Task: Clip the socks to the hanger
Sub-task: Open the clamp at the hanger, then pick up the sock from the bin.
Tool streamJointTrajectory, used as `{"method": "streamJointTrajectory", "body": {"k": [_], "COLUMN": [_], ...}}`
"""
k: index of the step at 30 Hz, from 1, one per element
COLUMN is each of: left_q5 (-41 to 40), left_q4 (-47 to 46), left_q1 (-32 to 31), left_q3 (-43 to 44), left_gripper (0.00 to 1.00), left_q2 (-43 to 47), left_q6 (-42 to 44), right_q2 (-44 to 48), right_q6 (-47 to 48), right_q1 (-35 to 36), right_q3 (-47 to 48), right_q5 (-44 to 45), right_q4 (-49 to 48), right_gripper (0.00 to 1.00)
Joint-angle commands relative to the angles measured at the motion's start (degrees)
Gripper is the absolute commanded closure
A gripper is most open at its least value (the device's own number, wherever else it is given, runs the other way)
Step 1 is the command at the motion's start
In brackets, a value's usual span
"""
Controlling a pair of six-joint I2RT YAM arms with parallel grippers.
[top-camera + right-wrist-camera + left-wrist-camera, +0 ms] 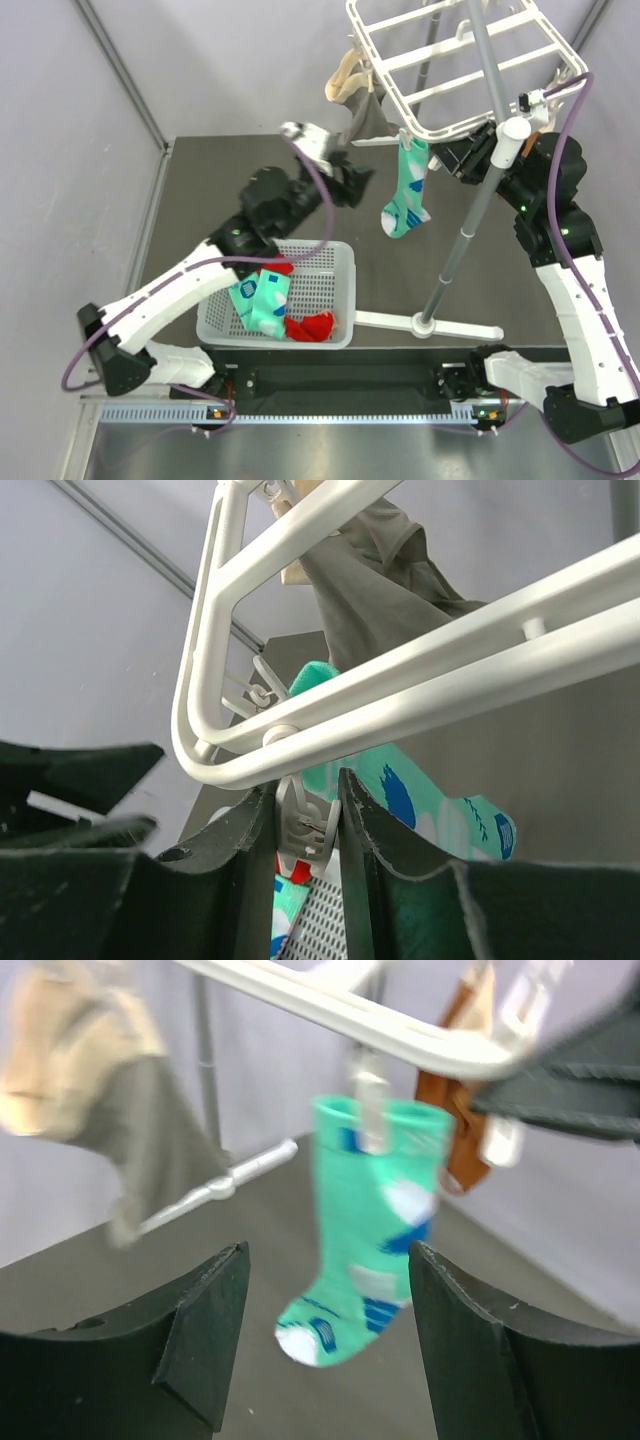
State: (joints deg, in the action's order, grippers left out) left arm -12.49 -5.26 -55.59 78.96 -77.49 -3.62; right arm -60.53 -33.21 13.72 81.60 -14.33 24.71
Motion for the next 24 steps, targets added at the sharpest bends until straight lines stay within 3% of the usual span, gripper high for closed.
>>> {"method": "streamJointTrajectory", "body": {"k": [1, 7, 13, 19, 24], "left_q5": [15.35, 20.84, 22.34, 12.94, 8.46], "left_q4": [-1.41, 3.57, 22.02, 31.96, 33.03], "left_q1": [7.33, 17.86, 26.22, 28.17, 28.17], "left_q3": [-5.81, -6.36, -6.09, -14.07, -23.22], "left_gripper": [0.31, 0.33, 0.41, 0.42, 0.44], "left_q2": [6.56, 10.43, 10.52, 11.84, 14.29], "left_q6": [-12.28, -22.46, -28.01, -30.21, -33.56], "right_q2": [1.47, 1.73, 2.35, 2.7, 2.7], "right_q6": [0.43, 1.57, 2.71, 2.63, 2.8], "right_q1": [0.44, 0.52, 0.44, 0.44, 0.44], "right_q3": [-1.09, -0.74, -1.01, -3.29, -4.26], "right_q5": [1.23, 0.71, 0.79, 0.27, -0.26], "right_q4": [-2.29, -1.86, -1.77, -3.7, -4.14], "right_gripper": [1.0, 1.0, 1.0, 1.0, 1.0]}}
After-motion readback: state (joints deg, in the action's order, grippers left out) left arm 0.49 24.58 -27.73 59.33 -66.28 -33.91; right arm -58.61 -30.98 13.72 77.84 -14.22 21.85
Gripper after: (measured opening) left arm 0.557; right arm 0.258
